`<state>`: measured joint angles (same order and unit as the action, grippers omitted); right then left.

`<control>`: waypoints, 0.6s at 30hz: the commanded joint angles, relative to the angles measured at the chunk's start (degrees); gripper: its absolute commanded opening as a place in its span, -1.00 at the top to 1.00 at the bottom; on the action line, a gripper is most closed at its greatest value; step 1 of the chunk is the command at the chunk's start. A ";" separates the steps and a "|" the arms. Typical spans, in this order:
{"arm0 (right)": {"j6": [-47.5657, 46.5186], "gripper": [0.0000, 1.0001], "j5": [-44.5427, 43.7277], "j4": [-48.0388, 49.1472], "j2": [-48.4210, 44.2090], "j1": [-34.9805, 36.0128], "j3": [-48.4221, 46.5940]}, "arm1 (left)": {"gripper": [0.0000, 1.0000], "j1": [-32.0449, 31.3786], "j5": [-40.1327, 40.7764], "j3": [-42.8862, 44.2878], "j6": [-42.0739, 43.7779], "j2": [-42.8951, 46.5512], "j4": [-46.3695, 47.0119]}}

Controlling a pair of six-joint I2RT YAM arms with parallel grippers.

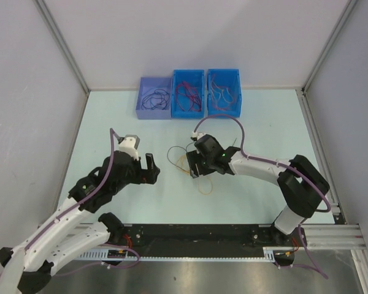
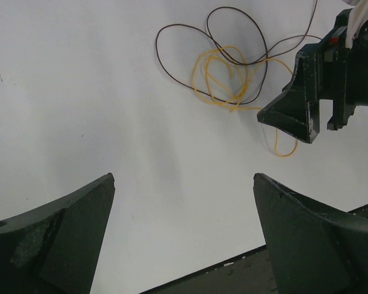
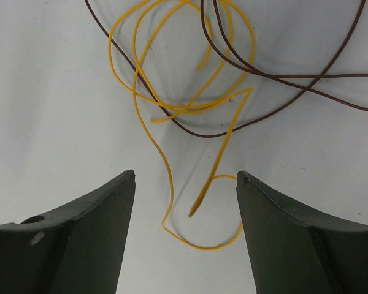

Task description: Untangle the cables

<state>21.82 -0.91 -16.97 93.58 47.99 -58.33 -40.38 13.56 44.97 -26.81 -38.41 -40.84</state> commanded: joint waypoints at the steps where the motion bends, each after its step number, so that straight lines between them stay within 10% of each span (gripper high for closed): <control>1: -1.00 -0.40 -3.75 -2.19 2.83 1.76 -3.20 | -0.99 0.04 0.24 -0.41 1.58 0.53 1.29; 10: -0.47 -0.07 -6.47 -2.28 5.21 2.55 -4.43 | -0.99 0.04 0.15 -0.67 1.58 0.53 1.46; 18: -0.46 0.62 -8.14 -2.72 5.82 2.73 -5.40 | -0.99 0.21 0.24 -0.76 1.58 0.53 1.64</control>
<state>21.76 -6.61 -19.49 99.02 50.52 -61.45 -40.38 13.52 44.56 -26.44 -38.11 -40.82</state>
